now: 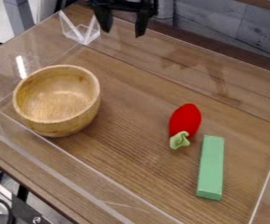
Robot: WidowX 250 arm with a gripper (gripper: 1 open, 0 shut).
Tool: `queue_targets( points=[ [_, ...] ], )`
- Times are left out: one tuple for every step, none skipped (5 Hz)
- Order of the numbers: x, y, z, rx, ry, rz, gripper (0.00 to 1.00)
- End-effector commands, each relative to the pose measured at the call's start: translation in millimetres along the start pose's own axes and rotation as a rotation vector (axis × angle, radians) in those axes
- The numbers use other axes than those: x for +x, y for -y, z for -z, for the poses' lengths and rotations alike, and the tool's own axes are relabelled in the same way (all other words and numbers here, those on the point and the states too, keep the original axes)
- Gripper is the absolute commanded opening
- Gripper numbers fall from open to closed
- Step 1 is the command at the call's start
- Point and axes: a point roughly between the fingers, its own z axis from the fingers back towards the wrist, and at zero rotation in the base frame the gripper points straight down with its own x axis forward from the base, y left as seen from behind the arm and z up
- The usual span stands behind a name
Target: Move the red fruit to the right
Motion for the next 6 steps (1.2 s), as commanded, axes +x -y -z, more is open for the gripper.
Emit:
queue_targets(
  points=[
    [16.9, -14, -6.8, 0.020, 0.055, -0.048, 1.00],
    [24.4, -21, -7.5, 0.025, 0.053, -0.060, 1.00],
    [25.1, -23, -4.7, 0.040, 0.049, -0.041, 1.00],
    [29.7, -20, 4.0, 0.034, 0.044, -0.007, 1.00],
    [33.7, -19, 12.0, 0.030, 0.041, 0.023, 1.00],
    [39.7, -20, -2.8, 0.027, 0.036, 0.011, 1.00]
  ],
)
